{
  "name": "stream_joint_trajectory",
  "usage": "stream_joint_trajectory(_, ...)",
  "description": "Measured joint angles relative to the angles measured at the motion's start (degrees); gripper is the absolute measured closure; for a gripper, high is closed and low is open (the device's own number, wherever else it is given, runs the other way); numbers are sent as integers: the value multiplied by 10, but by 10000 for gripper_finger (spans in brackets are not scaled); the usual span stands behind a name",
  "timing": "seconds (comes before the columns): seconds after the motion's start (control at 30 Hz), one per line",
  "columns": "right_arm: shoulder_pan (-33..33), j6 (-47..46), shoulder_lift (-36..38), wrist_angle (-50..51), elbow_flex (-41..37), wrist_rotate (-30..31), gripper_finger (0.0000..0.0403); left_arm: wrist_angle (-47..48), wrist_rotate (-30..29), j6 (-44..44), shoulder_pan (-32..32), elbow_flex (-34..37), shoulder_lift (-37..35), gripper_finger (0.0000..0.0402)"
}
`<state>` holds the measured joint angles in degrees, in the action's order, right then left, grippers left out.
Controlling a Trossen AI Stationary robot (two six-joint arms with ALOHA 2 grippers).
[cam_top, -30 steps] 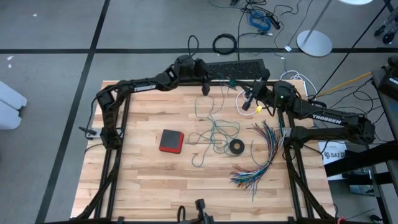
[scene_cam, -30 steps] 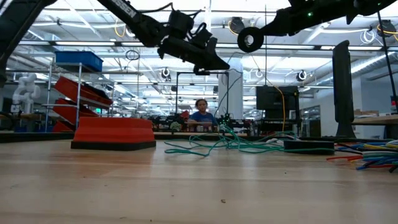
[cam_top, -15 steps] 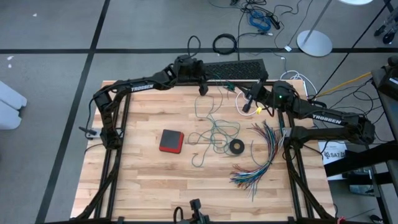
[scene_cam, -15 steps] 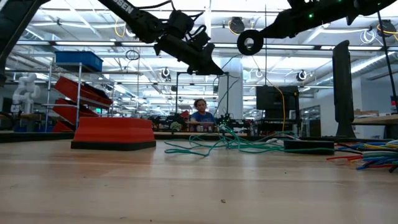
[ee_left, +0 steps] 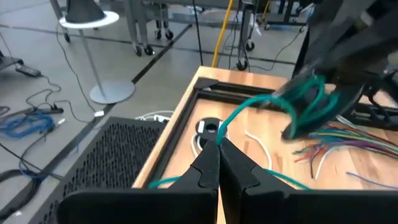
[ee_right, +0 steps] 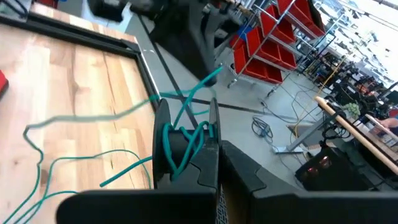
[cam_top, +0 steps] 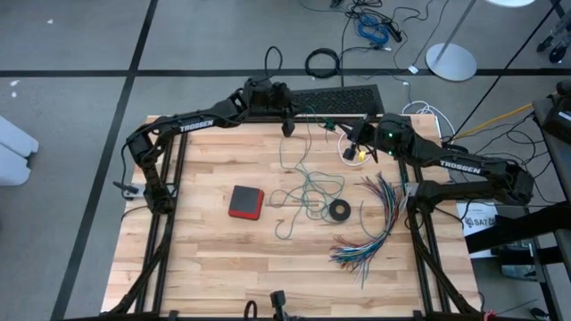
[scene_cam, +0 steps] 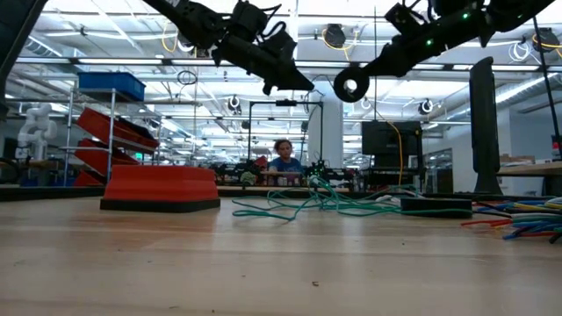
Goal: Coiling cords
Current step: Coil the green wire cable on the spool
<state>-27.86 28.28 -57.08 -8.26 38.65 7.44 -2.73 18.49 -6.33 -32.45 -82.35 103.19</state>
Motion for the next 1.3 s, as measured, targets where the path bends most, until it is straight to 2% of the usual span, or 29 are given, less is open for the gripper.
stream_joint_trajectory(0.4,0,31,-64,-58,0,25,403,31,-2,16,7,0,-18,402)
stream_joint_trajectory(0.5,1,41,-78,-83,0,60,403,32,-2,30,10,0,-18,402)
stream_joint_trajectory(0.77,5,39,-122,-158,0,107,403,31,-4,60,25,0,-18,402)
stream_joint_trajectory(1.0,7,5,-163,-251,0,115,403,15,-12,61,53,0,-18,402)
stream_joint_trajectory(1.2,7,-6,-177,-290,0,124,403,19,-24,75,78,0,-18,402)
stream_joint_trajectory(1.3,8,-14,-177,-305,0,124,403,18,-49,76,92,0,-18,402)
